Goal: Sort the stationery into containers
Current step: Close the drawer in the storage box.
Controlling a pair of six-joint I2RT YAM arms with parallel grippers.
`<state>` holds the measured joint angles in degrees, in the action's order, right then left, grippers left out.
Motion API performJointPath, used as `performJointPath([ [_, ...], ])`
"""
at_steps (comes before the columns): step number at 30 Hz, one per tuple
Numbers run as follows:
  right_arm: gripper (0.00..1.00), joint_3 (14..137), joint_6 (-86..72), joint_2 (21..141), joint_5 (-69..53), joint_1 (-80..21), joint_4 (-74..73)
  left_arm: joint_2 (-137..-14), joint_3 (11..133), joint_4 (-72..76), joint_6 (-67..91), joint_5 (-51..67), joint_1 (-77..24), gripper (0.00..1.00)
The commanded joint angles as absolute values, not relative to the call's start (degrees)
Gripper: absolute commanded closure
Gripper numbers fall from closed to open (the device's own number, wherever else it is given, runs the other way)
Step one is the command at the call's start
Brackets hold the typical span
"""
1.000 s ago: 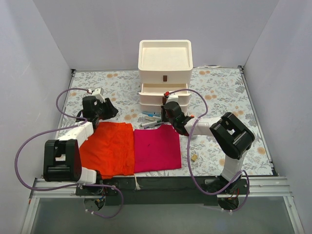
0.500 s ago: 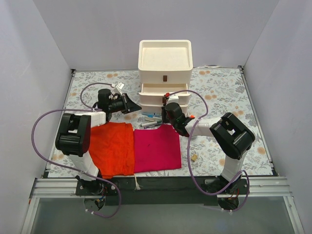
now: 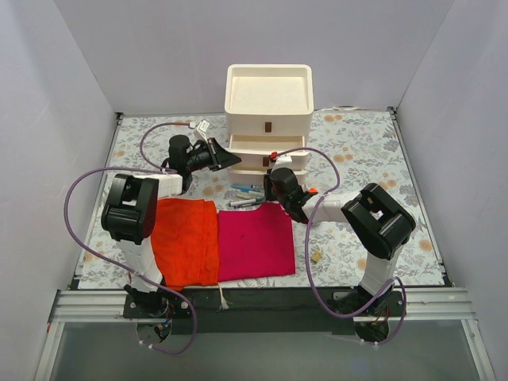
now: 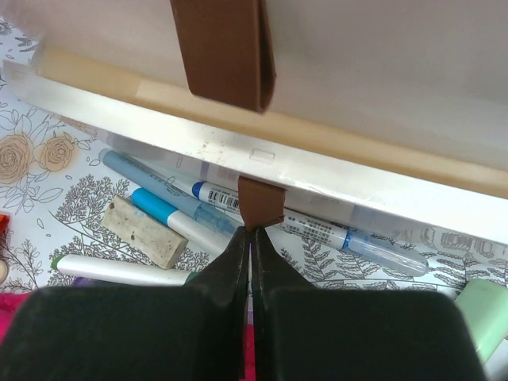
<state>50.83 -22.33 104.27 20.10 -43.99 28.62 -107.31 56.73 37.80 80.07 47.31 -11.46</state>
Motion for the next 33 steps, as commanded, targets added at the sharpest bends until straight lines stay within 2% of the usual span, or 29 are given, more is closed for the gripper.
performJointPath([
  [1, 0.99, 50.8, -21.97, 103.36, 19.07, -43.95, 28.56, -109.33, 60.99, 41.57, 77.26, 41.06, -11.51, 1.0],
  [8, 0.99, 51.59, -21.45, 103.71, 19.42, -43.51, 28.65, -115.83, 68.55, 43.33, 78.31, 40.87, -11.51, 1.0],
  [13, 0.99, 51.68, -21.36, 104.06, 19.51, -43.07, 28.74, -120.14, 74.7, 44.03, 80.85, 45.35, -12.56, 1.0],
  [23, 0.99, 52.21, -22.41, 104.85, 19.51, -42.28, 29.18, -122.43, 75.06, 48.51, 87.89, 44.04, -16.17, 1.0],
  [33, 0.99, 52.47, -22.24, 104.85, 19.95, -41.13, 29.18, -126.03, 76.38, 52.73, 89.12, 36.04, -18.89, 1.0],
])
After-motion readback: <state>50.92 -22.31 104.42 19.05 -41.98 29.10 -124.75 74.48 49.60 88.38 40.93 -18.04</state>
